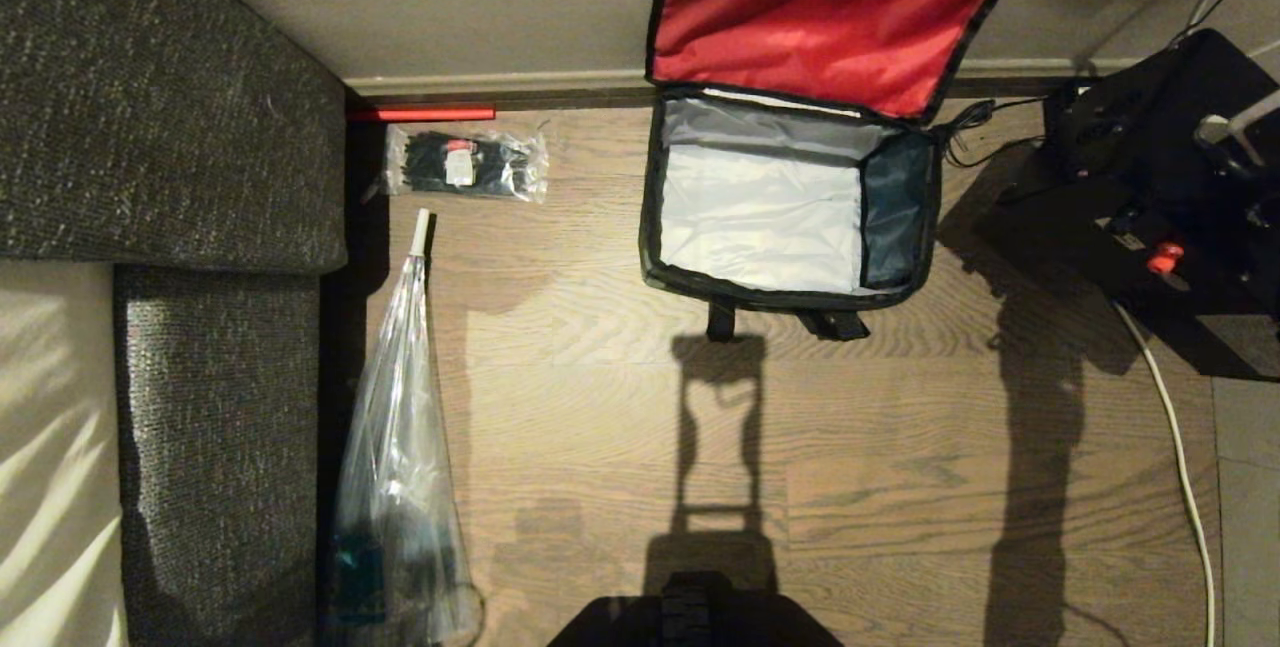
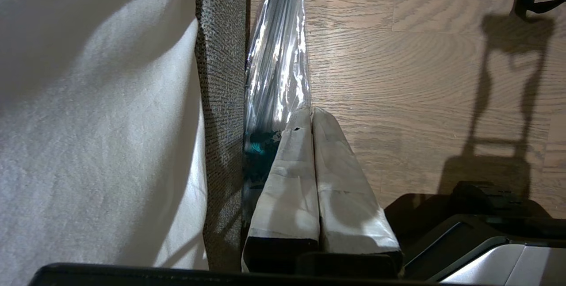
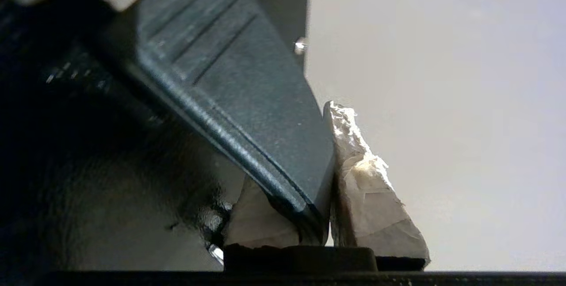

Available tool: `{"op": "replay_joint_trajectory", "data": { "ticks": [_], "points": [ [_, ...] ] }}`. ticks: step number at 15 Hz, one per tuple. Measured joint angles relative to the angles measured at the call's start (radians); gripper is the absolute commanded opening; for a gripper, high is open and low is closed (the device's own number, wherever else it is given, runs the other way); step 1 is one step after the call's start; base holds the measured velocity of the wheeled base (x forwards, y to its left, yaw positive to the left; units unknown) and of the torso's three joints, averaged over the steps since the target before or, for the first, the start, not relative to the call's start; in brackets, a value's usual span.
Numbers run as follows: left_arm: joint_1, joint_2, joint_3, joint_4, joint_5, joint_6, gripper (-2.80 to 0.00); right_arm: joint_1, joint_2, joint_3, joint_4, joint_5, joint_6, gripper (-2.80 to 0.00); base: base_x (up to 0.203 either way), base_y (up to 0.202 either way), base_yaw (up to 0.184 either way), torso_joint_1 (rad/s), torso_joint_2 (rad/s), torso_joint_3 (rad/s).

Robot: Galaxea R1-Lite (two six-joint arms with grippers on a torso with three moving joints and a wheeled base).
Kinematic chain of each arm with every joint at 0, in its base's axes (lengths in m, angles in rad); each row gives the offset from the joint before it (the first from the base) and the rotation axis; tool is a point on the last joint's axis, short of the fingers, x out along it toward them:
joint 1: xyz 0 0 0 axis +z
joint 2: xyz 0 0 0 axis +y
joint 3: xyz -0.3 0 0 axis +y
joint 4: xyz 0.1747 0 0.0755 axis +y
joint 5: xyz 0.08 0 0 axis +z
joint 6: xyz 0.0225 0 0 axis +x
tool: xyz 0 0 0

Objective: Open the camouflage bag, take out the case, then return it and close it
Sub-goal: Place the black box back

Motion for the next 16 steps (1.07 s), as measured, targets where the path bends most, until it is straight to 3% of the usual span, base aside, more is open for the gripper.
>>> {"op": "replay_joint_trajectory", "data": {
  "ticks": [5,11,16],
  "points": [
    [0.000,0.000,0.000,0.000,0.000,-0.001,-2.80,0.085,-0.132,0.022,0.060,0.011,0.006,-2.80,0.000,0.000,0.000,0.000,0.00,0.000],
    [0.000,0.000,0.000,0.000,0.000,0.000,-2.80,0.316,-0.209,0.005,0.115,0.011,-0.003,-2.80,0.000,0.000,0.000,0.000,0.00,0.000],
    [0.000,0.000,0.000,0.000,0.000,0.000,-2.80,0.454,-0.210,-0.019,0.141,0.009,-0.001,-2.80,0.000,0.000,0.000,0.000,0.00,0.000]
  ]
}}
